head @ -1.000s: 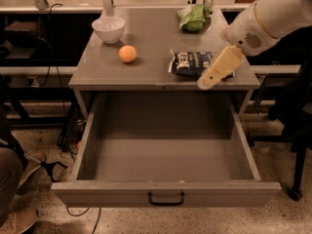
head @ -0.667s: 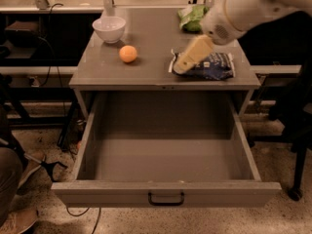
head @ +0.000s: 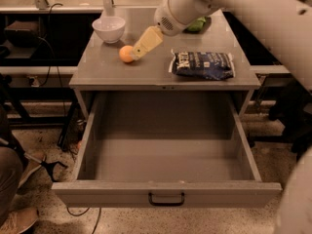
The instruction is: Place orange into top drawer
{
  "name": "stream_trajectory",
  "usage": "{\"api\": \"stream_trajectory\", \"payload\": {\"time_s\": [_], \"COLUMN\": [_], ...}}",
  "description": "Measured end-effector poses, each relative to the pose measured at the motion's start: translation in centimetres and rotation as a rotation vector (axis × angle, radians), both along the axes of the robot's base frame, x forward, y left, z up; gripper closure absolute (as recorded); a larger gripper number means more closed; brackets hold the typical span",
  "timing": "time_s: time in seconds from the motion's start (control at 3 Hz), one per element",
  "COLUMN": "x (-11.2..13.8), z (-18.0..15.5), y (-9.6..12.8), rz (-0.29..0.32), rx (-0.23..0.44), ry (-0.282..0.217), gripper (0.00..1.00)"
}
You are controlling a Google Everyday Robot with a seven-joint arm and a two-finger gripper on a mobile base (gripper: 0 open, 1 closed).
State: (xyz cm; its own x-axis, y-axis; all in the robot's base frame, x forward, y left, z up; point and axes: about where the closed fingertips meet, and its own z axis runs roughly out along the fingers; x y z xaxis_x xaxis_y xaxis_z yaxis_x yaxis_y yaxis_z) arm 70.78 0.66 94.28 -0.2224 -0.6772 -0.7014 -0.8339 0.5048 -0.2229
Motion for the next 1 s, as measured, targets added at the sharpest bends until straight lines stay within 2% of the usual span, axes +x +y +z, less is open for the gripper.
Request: {"api": "stream_trajectory", "payload": {"time_s": [0.33, 0.67, 1.0], "x": [2.7, 4.2, 6.2], "z": [-2.5, -4.0, -6.2], "y": [5.4, 7.9, 8.9], "rz": [0.009, 0.012, -0.009], "rx": [0.053, 0.078, 0.099], "ry": [0.059, 0.084, 0.097], "gripper": [0.00, 0.00, 0.00]}}
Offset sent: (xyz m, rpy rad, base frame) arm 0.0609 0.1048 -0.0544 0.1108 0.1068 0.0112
